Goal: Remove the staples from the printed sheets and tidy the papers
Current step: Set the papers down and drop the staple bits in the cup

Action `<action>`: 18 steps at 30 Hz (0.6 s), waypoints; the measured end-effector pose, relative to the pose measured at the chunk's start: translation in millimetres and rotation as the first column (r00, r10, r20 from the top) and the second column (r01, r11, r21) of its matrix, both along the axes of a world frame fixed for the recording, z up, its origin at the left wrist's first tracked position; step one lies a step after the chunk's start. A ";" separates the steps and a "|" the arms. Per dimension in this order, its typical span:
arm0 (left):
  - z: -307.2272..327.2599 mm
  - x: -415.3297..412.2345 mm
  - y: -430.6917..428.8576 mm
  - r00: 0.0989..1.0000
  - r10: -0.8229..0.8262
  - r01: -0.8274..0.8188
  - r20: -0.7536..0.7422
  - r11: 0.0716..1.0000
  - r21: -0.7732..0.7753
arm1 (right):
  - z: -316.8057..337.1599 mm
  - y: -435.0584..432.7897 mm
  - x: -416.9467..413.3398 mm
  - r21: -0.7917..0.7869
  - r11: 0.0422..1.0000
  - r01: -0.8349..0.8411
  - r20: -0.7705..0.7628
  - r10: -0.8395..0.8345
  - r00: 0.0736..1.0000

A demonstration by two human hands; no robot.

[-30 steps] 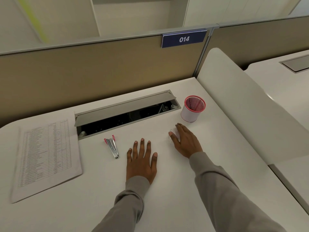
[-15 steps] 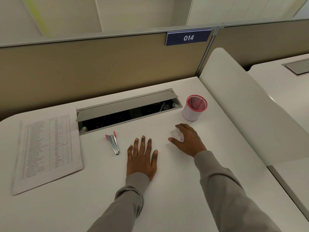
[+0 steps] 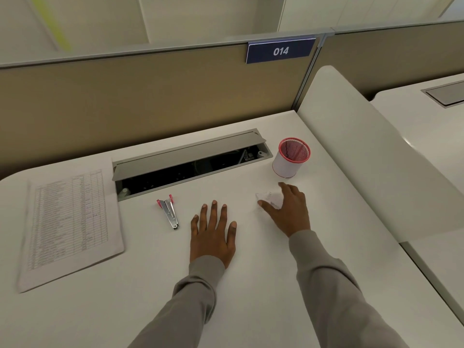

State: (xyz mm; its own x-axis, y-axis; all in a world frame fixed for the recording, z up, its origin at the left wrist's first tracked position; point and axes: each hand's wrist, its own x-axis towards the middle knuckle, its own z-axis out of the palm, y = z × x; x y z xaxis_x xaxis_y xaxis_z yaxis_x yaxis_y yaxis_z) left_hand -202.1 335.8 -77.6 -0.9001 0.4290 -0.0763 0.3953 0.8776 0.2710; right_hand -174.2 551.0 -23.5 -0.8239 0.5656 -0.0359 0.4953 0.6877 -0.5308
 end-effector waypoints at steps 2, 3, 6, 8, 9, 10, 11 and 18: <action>0.0 0.1 0.4 1.000 0.006 -0.006 -0.003 1.000 0.009 | 3.8 -6.0 -2.4 0.013 0.997 0.075 0.124 -0.076 0.989; 0.0 0.0 0.3 1.000 0.007 -0.007 -0.004 1.000 0.014 | 3.5 -9.0 -5.0 0.011 0.996 0.083 0.180 -0.084 0.980; 0.0 -0.6 0.4 1.000 0.006 -0.006 0.001 1.000 0.014 | 1.5 -14.3 -14.1 -0.018 0.997 0.075 0.201 -0.070 0.977; 0.1 -0.3 0.2 1.000 0.007 -0.007 -0.004 1.000 0.018 | 0.0 -14.7 -17.9 -0.064 0.992 0.112 0.158 -0.101 0.982; -0.1 0.0 -0.1 1.000 0.007 -0.007 -0.007 1.000 0.017 | -1.0 -14.7 -18.4 -0.079 0.988 0.131 0.143 -0.119 0.983; -0.7 0.1 -0.2 1.000 0.007 -0.007 -0.008 1.000 0.016 | -1.7 -14.6 -18.2 -0.084 0.986 0.143 0.128 -0.131 0.983; -0.9 0.2 -0.2 1.000 0.008 -0.008 -0.007 1.000 0.016 | -2.5 -14.7 -17.5 -0.083 0.985 0.149 0.110 -0.139 0.984; -0.1 -0.3 0.4 1.000 0.006 -0.006 0.003 1.000 0.011 | 0.5 -17.2 -11.3 -0.024 0.989 0.144 -0.027 -0.145 0.989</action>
